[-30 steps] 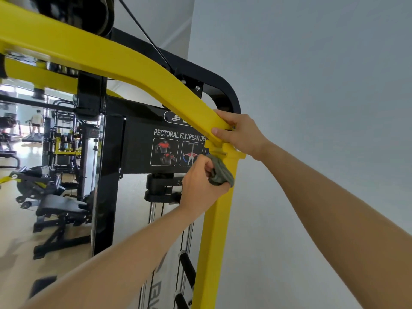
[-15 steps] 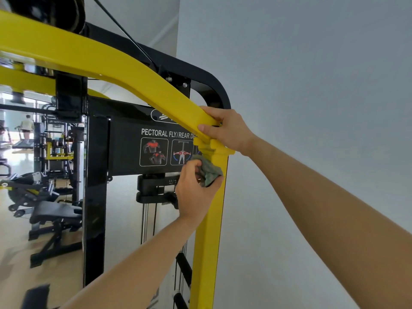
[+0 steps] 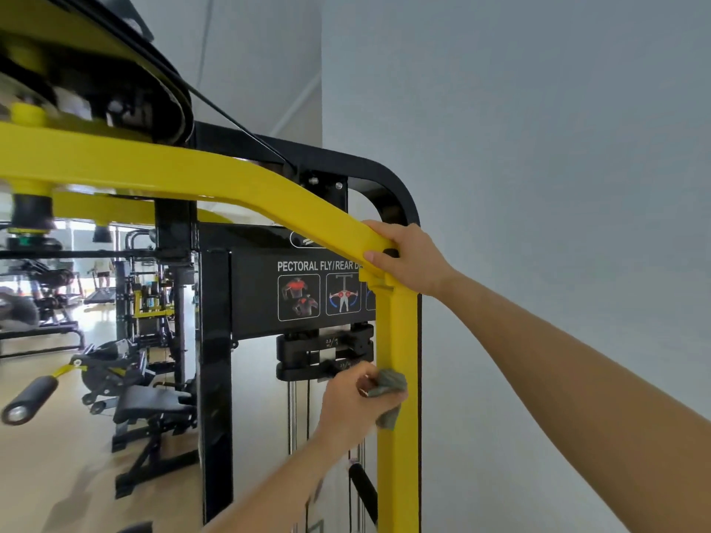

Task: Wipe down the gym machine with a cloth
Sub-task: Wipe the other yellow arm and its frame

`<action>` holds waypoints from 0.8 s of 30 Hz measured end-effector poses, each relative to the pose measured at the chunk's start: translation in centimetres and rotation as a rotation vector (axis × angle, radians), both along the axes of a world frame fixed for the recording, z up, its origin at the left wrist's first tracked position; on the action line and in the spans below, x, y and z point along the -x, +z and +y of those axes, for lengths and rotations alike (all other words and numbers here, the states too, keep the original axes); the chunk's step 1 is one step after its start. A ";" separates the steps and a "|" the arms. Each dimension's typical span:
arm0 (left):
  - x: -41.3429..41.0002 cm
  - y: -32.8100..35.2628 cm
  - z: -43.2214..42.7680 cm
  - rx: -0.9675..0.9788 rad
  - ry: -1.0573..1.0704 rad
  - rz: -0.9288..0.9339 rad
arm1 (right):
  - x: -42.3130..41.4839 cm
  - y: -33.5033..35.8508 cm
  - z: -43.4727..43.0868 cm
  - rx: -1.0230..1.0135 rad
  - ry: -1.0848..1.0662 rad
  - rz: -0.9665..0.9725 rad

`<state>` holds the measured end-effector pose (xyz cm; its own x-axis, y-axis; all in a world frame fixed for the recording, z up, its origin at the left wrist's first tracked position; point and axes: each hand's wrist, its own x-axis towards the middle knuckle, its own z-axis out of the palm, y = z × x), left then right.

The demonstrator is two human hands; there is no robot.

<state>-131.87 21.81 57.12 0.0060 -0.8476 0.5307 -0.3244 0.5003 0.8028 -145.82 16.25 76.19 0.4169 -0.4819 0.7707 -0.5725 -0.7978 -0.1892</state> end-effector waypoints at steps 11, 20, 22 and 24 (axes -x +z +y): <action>-3.4 6.3 4.7 -0.185 -0.164 0.140 | 2.5 -11.1 4.5 0.081 0.071 -0.377; -2.2 4.9 6.5 -0.123 -0.211 0.024 | 5.0 -15.3 8.4 -0.697 0.479 -0.374; -2.0 4.4 6.5 -0.098 -0.094 0.120 | 5.8 -15.3 8.1 -0.703 0.437 -0.371; -1.8 3.9 6.4 -0.089 -0.013 0.137 | 6.5 -15.5 7.6 -0.709 0.387 -0.364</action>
<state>-130.07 28.26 61.00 0.0617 -0.8917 0.4484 -0.2031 0.4287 0.8804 -152.34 23.86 60.65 0.4369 -0.7728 0.4603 -0.0951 -0.5485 -0.8307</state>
